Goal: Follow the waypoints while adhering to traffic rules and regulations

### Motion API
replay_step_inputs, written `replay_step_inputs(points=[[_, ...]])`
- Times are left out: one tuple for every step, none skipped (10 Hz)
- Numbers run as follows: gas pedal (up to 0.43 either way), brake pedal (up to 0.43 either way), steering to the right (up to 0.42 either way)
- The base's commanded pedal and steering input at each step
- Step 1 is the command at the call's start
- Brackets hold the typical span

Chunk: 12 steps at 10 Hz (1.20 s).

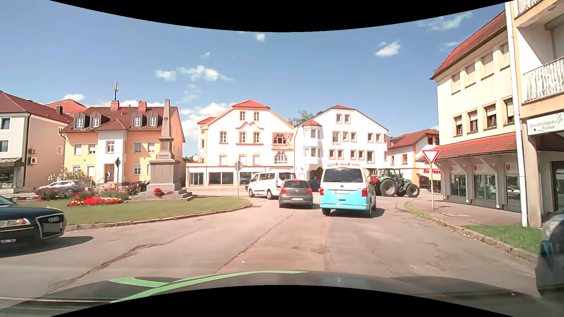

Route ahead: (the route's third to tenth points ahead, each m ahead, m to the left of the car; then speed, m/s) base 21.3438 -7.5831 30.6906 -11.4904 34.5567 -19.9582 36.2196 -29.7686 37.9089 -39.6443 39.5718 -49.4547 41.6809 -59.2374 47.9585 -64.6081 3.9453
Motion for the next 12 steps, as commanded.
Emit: replay_step_inputs(points=[[0.0, 0.0, 0.159], [0.0, 0.0, 0.171], [0.0, 0.0, 0.177], [0.0, 0.0, 0.183], [0.02, 0.0, 0.188], [0.02, 0.0, 0.189], [0.02, 0.0, 0.189], [0.028, 0.0, 0.192], [0.028, 0.0, 0.192], [0.039, 0.0, 0.188], [0.047, 0.0, 0.183], [0.047, 0.0, 0.182]])
